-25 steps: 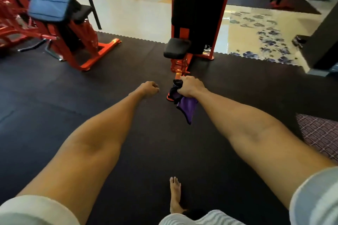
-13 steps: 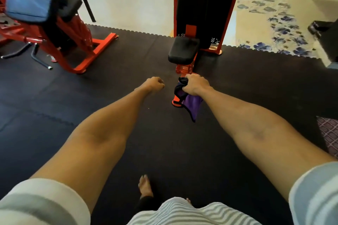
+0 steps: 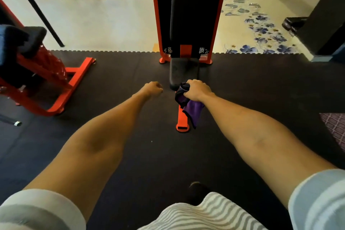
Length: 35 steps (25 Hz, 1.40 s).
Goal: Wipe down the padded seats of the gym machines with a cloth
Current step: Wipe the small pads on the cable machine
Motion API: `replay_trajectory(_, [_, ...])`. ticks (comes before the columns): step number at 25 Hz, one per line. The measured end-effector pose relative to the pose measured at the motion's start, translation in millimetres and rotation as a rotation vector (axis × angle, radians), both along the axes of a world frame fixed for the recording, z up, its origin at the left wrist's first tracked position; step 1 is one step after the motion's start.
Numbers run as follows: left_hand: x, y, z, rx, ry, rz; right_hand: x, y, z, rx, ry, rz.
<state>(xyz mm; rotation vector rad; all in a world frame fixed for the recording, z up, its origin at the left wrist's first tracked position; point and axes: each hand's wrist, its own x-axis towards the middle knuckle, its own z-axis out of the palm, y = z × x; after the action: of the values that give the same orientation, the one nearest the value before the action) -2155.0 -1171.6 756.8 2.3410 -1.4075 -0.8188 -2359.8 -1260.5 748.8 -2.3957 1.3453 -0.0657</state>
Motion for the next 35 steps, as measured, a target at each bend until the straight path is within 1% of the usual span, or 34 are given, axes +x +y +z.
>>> replay_trajectory(4, [54, -78, 1, -0.016, -0.004, -0.065, 41, -73, 1, -0.013, -0.004, -0.046])
replay_trajectory(8, [95, -166, 8, -0.099, -0.022, -0.138, 77, -158, 0, -0.051, -0.018, -0.067])
replay_trajectory(11, [118, -224, 20, -0.088, -0.047, -0.209, 106, -221, 7, -0.036, -0.019, -0.04])
replay_trajectory(13, [138, -263, 31, -0.145, -0.039, -0.203, 124, -260, 16, -0.071, -0.072, -0.043])
replay_trajectory(15, [161, -300, 39, -0.18, -0.039, -0.212, 142, -293, 29, -0.103, -0.137, -0.1])
replay_trajectory(17, [181, -337, 47, -0.202, -0.05, -0.214, 159, -321, 38, -0.141, -0.239, -0.125])
replay_trajectory(19, [198, -372, 57, -0.254, -0.066, -0.226, 175, -348, 45, -0.225, -0.39, -0.125])
replay_trajectory(20, [206, -390, 62, -0.284, -0.057, -0.236, 183, -363, 47, -0.278, -0.434, -0.135])
replay_trajectory(24, [229, -452, 77, -0.391, 0.003, -0.273, 213, -398, 62, -0.527, -0.484, -0.187])
replay_trajectory(27, [241, -496, 87, -0.459, 0.102, -0.365, 234, -420, 75, -0.712, -0.52, -0.27])
replay_trajectory(30, [250, -533, 102, -0.574, 0.151, -0.433, 257, -442, 92, -0.811, -0.538, -0.385])
replay_trajectory(32, [253, -548, 105, -0.638, 0.156, -0.491, 267, -449, 92, -0.866, -0.55, -0.434])
replay_trajectory(35, [253, -573, 106, -0.722, 0.183, -0.601, 282, -454, 89, -0.897, -0.571, -0.505])
